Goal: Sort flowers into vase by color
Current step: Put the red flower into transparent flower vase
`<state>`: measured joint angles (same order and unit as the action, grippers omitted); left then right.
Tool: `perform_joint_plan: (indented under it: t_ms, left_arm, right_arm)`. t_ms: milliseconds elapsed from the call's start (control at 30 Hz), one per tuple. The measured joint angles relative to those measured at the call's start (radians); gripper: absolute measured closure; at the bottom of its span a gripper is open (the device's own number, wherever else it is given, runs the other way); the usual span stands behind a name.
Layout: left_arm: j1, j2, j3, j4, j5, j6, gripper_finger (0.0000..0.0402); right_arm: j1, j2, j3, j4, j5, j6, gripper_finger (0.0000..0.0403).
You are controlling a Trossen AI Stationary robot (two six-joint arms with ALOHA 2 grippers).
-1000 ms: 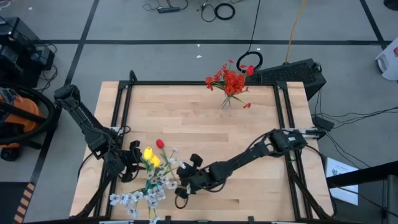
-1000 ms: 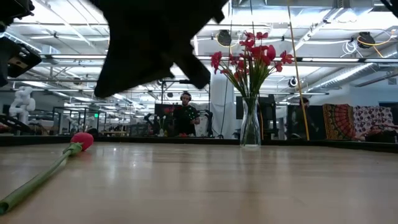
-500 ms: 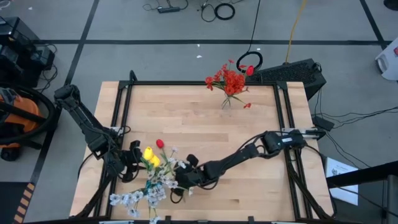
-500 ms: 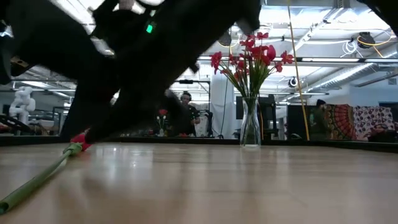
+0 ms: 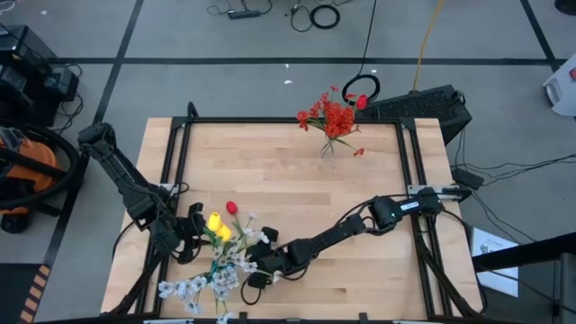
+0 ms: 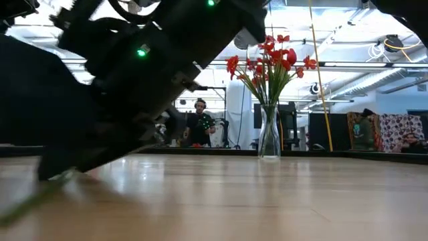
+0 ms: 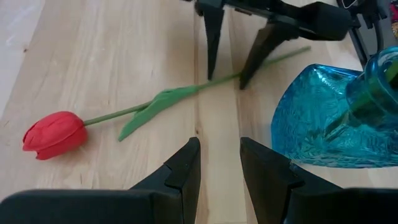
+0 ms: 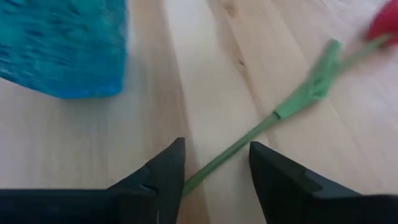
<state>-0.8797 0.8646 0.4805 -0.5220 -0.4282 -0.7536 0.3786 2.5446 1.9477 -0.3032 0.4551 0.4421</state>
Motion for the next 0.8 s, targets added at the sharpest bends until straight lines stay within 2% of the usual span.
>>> perform_joint_plan:
  t_ms: [233,467,567,800]
  left_arm:
    - [0.000,0.000,0.000,0.010,-0.001,0.000,0.0283]
    - [0.000,0.000,0.000,0.020,-0.001,-0.001,0.0283]
    - [0.000,0.000,0.000,0.024,-0.001,-0.001,0.0283]
    - [0.000,0.000,0.000,0.045,-0.001,-0.002,0.0283]
  right_arm:
    - [-0.006,-0.027,0.000,-0.193,0.014,0.147,0.0271]
    - [0.015,-0.028,-0.002,-0.284,0.029,0.205,0.0390]
    - [0.031,-0.030,-0.002,-0.380,0.081,0.255,0.0392]
    - [0.078,-0.032,-0.001,-0.741,0.166,0.435,0.0399]
